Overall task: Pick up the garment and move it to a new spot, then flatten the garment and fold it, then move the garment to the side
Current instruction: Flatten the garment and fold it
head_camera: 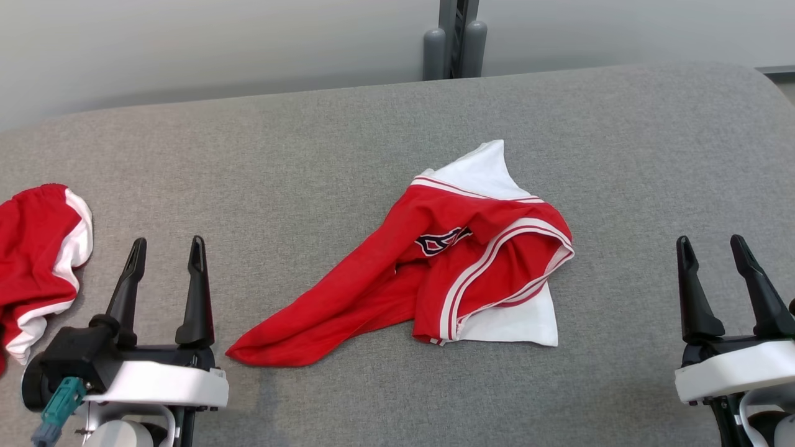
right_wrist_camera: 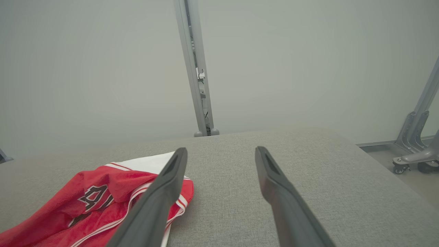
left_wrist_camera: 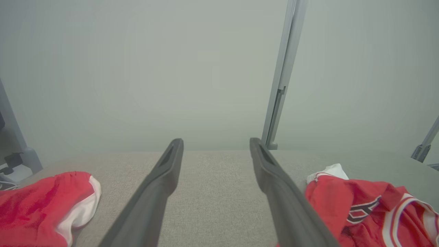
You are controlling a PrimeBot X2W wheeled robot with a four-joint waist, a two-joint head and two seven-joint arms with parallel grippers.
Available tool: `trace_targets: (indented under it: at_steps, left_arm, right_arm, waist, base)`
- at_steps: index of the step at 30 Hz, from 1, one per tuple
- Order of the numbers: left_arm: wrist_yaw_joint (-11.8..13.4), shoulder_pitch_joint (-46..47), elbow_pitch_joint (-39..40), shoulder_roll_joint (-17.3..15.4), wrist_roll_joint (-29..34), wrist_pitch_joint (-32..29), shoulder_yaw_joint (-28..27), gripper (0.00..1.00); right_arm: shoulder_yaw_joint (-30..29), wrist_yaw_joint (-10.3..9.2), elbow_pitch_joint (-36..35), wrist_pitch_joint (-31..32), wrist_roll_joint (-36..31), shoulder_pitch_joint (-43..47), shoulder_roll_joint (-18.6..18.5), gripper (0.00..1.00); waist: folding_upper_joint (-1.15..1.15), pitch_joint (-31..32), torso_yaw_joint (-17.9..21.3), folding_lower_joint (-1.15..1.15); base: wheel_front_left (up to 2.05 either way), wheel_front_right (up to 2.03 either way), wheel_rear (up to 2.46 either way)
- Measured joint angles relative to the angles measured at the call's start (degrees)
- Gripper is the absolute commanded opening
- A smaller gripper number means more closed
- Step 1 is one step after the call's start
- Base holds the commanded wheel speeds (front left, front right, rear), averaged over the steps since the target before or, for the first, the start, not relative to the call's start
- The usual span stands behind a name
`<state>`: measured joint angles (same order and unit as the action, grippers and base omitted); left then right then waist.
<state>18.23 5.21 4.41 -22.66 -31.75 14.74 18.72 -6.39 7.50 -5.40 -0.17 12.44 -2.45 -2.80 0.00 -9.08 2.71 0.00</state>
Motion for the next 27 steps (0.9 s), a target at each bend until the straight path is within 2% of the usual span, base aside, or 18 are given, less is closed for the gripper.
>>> trace_targets:
  at_steps: [15, 22, 27]
  left_arm:
    - [0.1, 0.1, 1.1, -0.4, 0.1, -2.4, 1.8, 1.00]
    - [-1.3, 2.8, -0.2, 1.4, 0.1, -2.1, 3.5, 1.00]
    - [-2.6, 5.4, -1.2, 3.0, 0.1, -1.5, 4.5, 1.00]
  right_arm:
    - [-0.4, 0.00, 1.8, 2.0, -1.0, -1.0, -0.7, 1.00]
    - [-3.8, 0.00, 13.0, 2.1, 3.8, -9.2, -5.7, 1.00]
    - [-1.2, -0.01, 21.9, 3.6, 7.1, -18.5, -10.9, 1.00]
  waist:
    - [0.00, 0.7, -2.8, 0.00]
    - [0.00, -1.6, -6.9, 0.00]
    - [0.00, -5.1, -9.6, 0.00]
  base:
    - [0.00, 0.00, 0.00]
    - [0.00, 0.00, 0.00]
    - [0.00, 0.00, 0.00]
